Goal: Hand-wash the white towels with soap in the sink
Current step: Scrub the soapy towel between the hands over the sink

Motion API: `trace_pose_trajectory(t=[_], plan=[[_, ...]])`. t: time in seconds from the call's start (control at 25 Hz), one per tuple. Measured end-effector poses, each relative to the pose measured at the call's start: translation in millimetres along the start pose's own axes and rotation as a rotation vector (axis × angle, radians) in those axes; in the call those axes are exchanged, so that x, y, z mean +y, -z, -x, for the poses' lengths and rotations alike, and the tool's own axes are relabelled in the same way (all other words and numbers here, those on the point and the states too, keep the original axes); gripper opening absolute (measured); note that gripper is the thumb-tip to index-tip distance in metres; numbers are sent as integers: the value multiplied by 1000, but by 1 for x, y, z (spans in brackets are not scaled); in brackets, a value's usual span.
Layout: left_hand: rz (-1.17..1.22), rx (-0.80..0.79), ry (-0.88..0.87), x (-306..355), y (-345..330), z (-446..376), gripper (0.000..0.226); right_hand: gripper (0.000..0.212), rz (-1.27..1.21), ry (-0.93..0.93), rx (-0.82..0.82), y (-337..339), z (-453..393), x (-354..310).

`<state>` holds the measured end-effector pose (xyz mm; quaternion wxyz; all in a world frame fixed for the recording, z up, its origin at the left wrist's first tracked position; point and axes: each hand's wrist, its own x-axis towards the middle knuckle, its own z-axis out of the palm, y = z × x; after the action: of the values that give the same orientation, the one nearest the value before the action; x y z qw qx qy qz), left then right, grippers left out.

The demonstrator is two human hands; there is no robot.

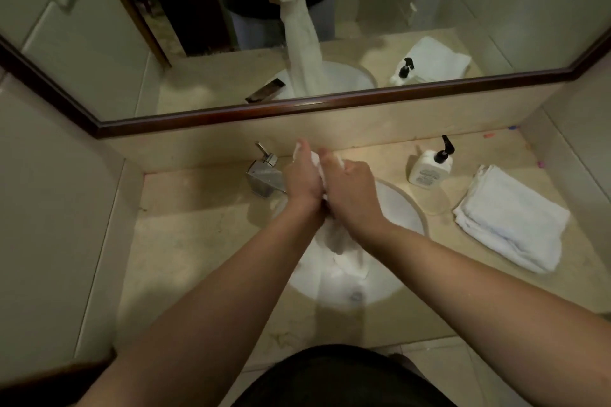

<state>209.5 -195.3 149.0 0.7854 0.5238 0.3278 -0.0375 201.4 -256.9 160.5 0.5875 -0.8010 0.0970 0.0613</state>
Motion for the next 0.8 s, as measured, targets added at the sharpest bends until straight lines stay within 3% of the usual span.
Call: trace_pose_trajectory(t=[0.12,0.24,0.4,0.52,0.68,0.8], plan=[[-96,-68,-11,-10,11,-1,52,50,-41,-37,101,-2,-11,-3],[-43,-114,23,-4,27,-7,52,51,-19,-44,-20,-17,6,1],[-194,-171,-17,-8,27,-11,47,52,-65,-56,180,-16,5,2],[-51,-159,86,-13,29,-17,52,49,9,-38,82,-21,10,8],[-189,-219,46,-31,27,-19,52,56,0,-64,222,-10,-6,14],[-62,-139,130,-33,24,-22,56,48,91,-30,38,-15,-2,27]])
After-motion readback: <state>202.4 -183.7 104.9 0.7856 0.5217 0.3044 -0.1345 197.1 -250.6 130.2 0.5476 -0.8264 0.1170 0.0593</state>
